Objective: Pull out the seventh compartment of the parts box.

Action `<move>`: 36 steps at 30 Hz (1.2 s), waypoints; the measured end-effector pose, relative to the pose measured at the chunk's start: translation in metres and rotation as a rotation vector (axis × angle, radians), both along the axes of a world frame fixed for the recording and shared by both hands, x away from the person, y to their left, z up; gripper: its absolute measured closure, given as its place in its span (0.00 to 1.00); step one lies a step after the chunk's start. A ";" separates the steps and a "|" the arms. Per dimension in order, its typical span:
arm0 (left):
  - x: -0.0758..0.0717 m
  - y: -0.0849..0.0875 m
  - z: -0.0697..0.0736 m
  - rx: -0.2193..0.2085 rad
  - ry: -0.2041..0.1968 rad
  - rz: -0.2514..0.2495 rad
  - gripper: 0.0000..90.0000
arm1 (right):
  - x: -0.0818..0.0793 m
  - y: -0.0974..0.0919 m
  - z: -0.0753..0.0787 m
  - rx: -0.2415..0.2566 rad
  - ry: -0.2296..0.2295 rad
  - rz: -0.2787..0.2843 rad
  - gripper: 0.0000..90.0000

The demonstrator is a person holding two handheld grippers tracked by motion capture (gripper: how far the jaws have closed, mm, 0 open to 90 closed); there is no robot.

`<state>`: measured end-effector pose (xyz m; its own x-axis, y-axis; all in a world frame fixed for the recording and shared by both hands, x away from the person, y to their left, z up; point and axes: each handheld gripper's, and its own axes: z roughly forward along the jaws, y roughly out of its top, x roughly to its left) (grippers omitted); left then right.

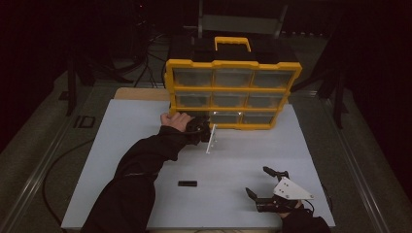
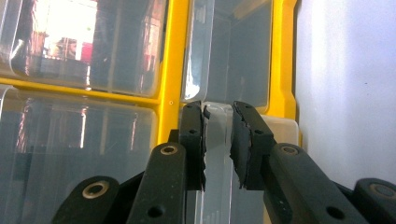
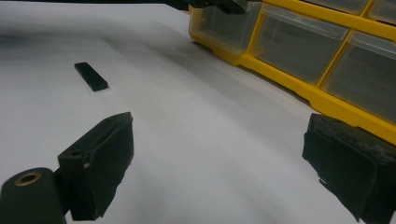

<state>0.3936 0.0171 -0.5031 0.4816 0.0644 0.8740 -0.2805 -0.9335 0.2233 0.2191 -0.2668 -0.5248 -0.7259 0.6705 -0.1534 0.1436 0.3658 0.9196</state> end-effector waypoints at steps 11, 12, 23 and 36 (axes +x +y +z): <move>-0.013 -0.001 0.003 0.011 0.010 -0.006 0.83 | 0.000 0.000 0.000 0.002 0.000 0.001 0.10; -0.014 -0.001 0.003 0.007 0.013 -0.008 0.83 | 0.000 0.000 0.000 0.003 -0.001 0.003 0.10; -0.026 -0.003 0.003 0.009 0.010 0.002 0.83 | -0.001 0.001 0.000 0.004 0.000 0.005 0.10; -0.040 -0.004 0.005 -0.019 0.034 -0.004 0.83 | -0.001 0.001 0.001 0.002 -0.001 0.004 0.10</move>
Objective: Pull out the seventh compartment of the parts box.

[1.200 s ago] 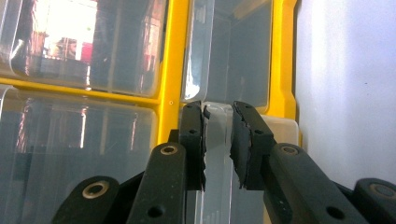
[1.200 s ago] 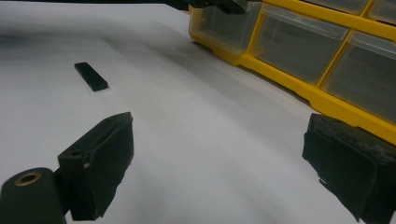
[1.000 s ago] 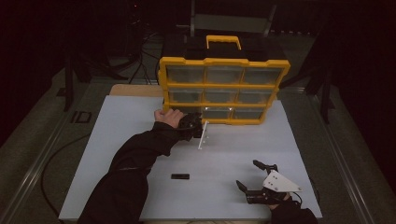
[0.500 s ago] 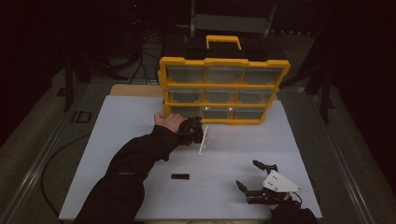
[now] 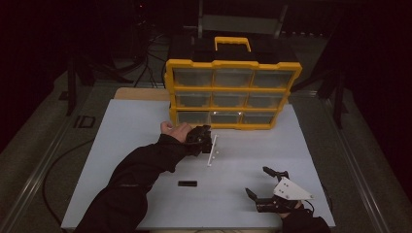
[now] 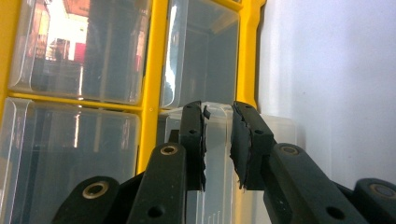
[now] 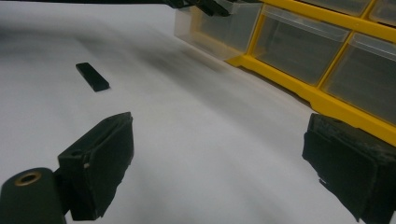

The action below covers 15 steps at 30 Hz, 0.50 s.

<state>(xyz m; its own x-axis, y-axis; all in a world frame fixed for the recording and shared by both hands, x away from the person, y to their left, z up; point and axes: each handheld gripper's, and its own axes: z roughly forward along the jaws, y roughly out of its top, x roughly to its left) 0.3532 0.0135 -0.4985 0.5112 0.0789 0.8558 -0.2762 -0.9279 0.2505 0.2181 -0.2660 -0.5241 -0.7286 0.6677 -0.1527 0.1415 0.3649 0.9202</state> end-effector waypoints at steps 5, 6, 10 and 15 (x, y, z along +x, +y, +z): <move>-0.005 0.000 0.001 0.006 0.002 -0.006 0.83 | 0.000 0.000 0.000 -0.001 0.001 -0.001 0.10; -0.006 0.000 0.002 0.019 0.001 -0.004 0.83 | 0.000 0.000 0.000 -0.001 0.001 -0.001 0.10; -0.008 0.000 0.002 0.017 0.003 -0.004 0.83 | 0.000 0.000 0.000 -0.002 0.001 0.000 0.10; -0.010 -0.001 0.003 0.021 0.009 -0.005 0.83 | 0.000 0.000 0.000 -0.004 -0.001 0.000 0.10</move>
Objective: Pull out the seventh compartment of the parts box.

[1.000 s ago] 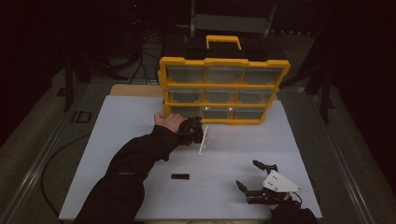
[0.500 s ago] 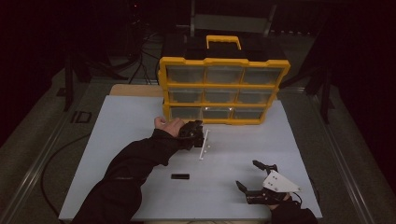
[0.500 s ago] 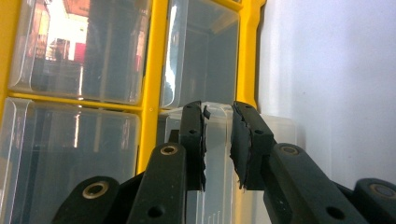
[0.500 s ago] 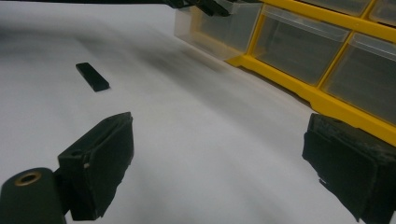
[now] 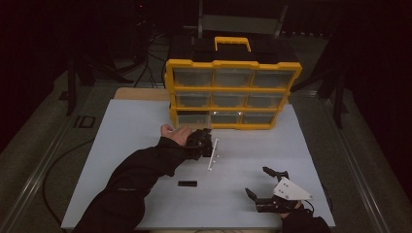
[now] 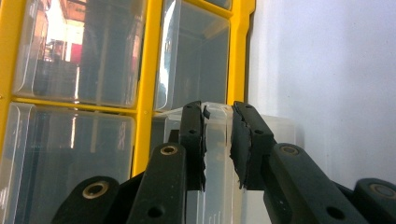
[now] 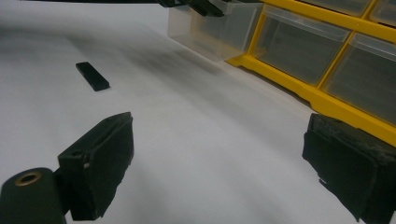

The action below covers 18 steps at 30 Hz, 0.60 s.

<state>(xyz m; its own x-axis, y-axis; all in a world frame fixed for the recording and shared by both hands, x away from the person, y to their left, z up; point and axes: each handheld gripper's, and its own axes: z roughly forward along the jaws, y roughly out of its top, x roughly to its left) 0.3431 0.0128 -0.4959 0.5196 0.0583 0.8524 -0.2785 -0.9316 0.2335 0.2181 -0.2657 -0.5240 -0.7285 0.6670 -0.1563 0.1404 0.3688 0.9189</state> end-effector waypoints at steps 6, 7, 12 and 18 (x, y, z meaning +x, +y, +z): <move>-0.001 -0.001 -0.002 -0.012 -0.002 0.003 0.83 | 0.000 0.000 0.000 0.001 0.001 -0.001 0.10; -0.001 -0.001 -0.002 -0.010 -0.003 0.003 0.83 | 0.000 0.000 0.000 0.000 0.001 0.000 0.10; -0.002 -0.001 -0.002 -0.005 0.000 0.002 0.83 | 0.000 0.000 0.000 0.002 0.002 -0.002 0.10; -0.003 0.001 -0.001 -0.009 0.001 -0.008 0.83 | 0.000 0.000 0.000 0.003 0.003 -0.001 0.10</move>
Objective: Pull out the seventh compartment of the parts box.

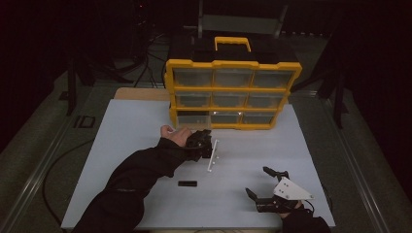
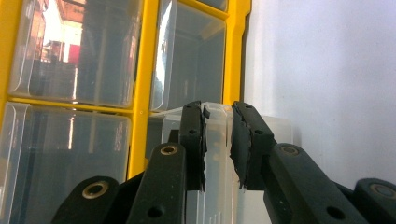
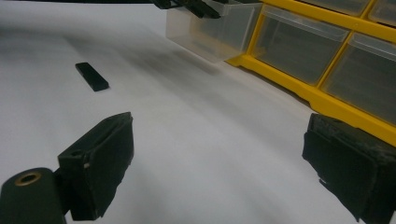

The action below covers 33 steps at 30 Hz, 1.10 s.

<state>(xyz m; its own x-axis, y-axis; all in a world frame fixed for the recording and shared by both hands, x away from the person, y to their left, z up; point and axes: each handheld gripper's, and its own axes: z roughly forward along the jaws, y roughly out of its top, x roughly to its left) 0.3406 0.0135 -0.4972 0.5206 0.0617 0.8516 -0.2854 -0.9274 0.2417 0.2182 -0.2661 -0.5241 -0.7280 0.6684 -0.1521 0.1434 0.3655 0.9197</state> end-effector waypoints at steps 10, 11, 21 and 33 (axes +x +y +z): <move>0.001 0.002 -0.001 0.015 0.005 -0.035 0.79 | 0.000 0.000 0.000 -0.004 -0.001 0.001 0.10; 0.002 0.001 -0.002 -0.004 0.017 -0.040 0.76 | 0.000 0.000 0.000 -0.004 -0.001 0.001 0.10; 0.004 0.007 0.015 -0.148 0.200 -0.014 0.41 | 0.000 0.000 0.000 -0.002 0.000 0.000 0.10; 0.013 0.030 0.038 -0.490 0.474 -0.012 0.05 | 0.000 0.000 0.000 -0.005 -0.002 -0.004 0.10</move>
<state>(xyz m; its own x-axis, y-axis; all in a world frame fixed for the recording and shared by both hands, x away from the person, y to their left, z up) 0.3538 0.0432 -0.4590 0.8337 0.3738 0.4066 -0.0547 -0.6766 0.7343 0.2183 -0.2663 -0.5243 -0.7250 0.6705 -0.1574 0.1428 0.3699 0.9180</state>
